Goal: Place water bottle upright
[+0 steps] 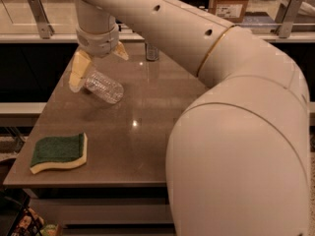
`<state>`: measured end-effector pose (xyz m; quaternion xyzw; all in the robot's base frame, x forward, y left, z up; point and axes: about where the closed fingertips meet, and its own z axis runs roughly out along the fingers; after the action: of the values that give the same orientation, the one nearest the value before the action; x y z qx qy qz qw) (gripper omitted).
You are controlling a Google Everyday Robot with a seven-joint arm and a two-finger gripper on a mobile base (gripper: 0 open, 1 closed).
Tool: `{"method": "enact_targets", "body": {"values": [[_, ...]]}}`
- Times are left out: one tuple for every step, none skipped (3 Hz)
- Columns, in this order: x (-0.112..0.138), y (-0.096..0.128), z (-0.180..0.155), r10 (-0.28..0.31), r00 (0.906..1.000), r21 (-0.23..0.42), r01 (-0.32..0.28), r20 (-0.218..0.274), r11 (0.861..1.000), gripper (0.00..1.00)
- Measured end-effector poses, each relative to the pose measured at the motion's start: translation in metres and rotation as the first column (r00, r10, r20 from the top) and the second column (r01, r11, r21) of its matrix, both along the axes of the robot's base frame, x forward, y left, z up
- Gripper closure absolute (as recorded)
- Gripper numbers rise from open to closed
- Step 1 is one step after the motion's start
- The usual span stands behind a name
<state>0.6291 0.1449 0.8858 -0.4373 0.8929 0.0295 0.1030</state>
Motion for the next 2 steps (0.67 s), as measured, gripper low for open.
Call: {"method": "enact_targets", "body": {"values": [[0.004,0.020,-0.005,0.008,1.0000,0.027,-0.008,-0.005,1.000,0.00],[0.013,0.033,-0.011,-0.013,0.9999,0.048,0.013,-0.008,0.999,0.00]]}}
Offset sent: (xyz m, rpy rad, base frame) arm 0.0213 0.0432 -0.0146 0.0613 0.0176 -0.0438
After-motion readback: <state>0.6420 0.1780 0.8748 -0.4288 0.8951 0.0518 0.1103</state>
